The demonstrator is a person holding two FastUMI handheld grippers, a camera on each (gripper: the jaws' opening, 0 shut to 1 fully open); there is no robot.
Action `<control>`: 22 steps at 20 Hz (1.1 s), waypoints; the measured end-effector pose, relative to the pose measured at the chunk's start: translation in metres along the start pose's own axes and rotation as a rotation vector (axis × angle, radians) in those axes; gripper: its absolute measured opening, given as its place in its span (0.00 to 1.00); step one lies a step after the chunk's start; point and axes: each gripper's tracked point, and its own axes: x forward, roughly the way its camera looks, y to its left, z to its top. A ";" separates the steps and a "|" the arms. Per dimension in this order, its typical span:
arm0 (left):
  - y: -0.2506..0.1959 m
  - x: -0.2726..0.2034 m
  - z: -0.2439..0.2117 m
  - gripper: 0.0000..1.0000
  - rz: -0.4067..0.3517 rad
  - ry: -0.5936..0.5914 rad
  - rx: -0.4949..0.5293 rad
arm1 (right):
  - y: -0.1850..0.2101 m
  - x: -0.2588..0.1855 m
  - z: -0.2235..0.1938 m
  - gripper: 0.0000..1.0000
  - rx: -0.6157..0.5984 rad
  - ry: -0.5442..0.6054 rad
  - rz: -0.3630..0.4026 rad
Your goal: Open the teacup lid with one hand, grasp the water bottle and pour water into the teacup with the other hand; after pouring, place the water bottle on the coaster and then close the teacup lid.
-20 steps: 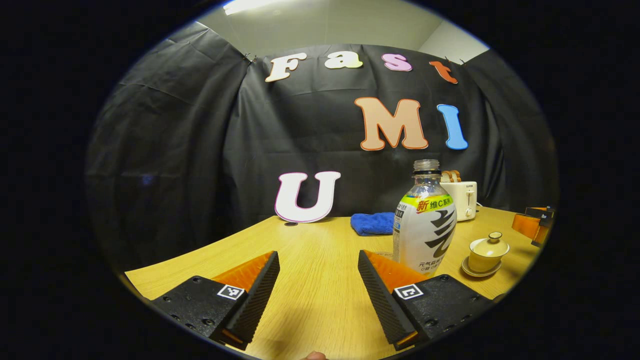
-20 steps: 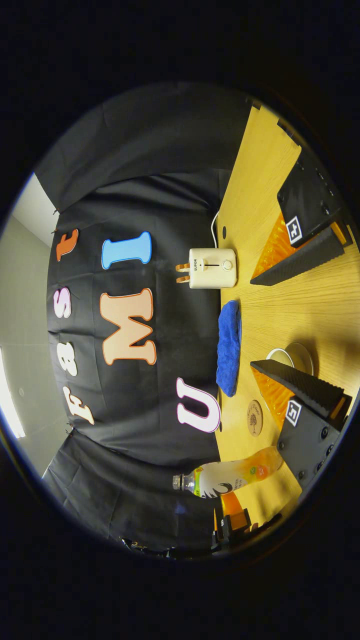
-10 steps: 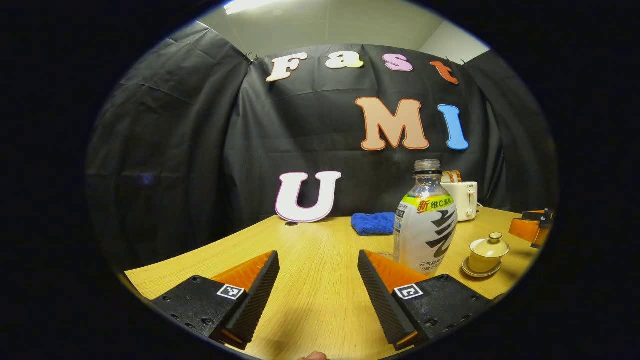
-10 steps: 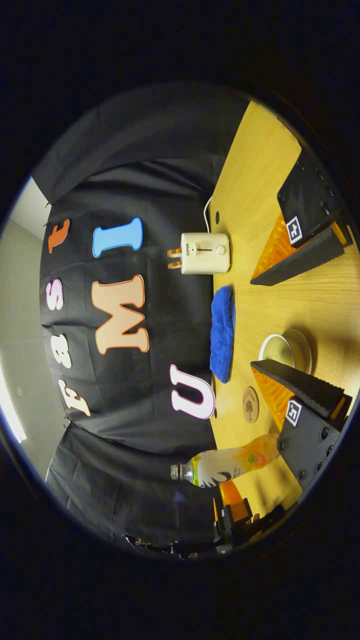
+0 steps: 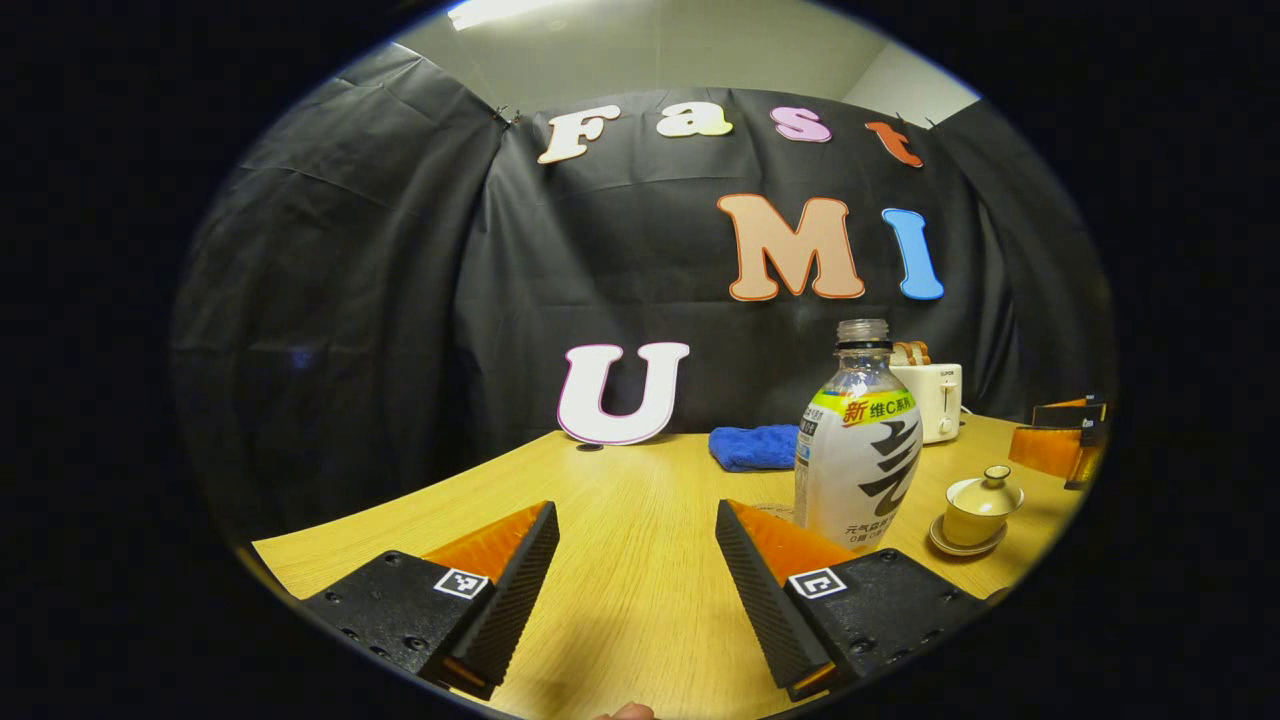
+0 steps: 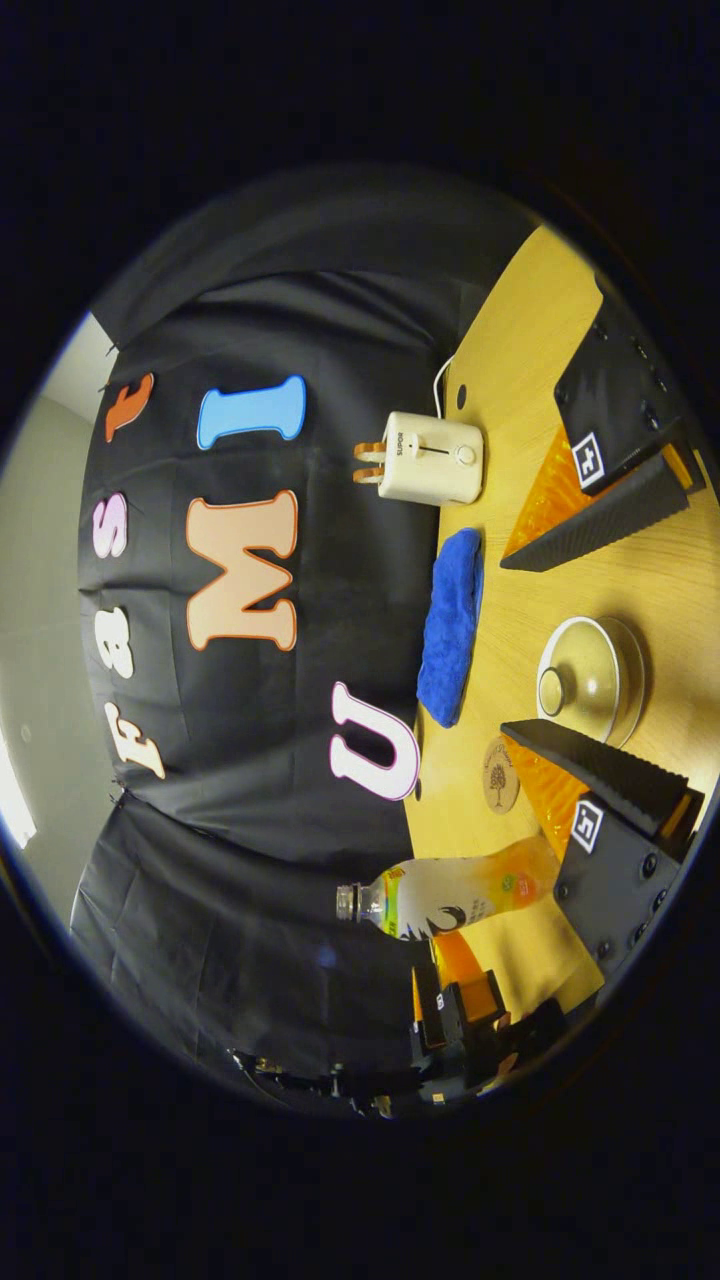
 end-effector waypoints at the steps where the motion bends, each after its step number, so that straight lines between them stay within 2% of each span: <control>1: 0.000 0.000 0.000 0.92 0.000 0.000 0.000 | 0.004 0.002 -0.002 0.94 -0.011 0.013 0.009; 5: 0.000 0.000 0.000 0.93 -0.001 0.001 -0.001 | 0.018 0.011 -0.012 0.89 -0.046 0.059 0.043; 7: 0.000 0.000 0.000 0.93 -0.001 0.001 -0.001 | 0.021 0.012 -0.016 0.90 -0.066 0.080 0.047; 12: -0.002 0.000 0.000 0.93 -0.009 0.000 -0.002 | 0.029 0.019 -0.035 0.69 -0.088 0.153 0.068; 13: -0.002 0.001 0.000 0.93 -0.011 0.000 -0.002 | 0.033 0.020 -0.038 0.75 -0.096 0.158 0.089; 14: -0.003 0.000 0.000 0.93 -0.012 -0.001 -0.002 | 0.034 0.021 -0.035 0.72 -0.094 0.150 0.082; 15: -0.002 0.000 0.000 0.93 -0.013 0.000 -0.003 | 0.033 0.019 -0.034 0.62 -0.098 0.154 0.084; 16: -0.002 0.001 0.000 0.93 -0.013 0.000 -0.003 | 0.032 0.021 -0.037 0.65 -0.100 0.158 0.083; 20: -0.002 0.000 0.000 0.92 -0.016 0.000 -0.004 | 0.034 0.021 -0.036 0.65 -0.107 0.168 0.088; 22: -0.003 0.001 0.000 0.93 -0.017 0.000 -0.003 | 0.027 0.022 -0.033 0.41 -0.098 0.155 0.067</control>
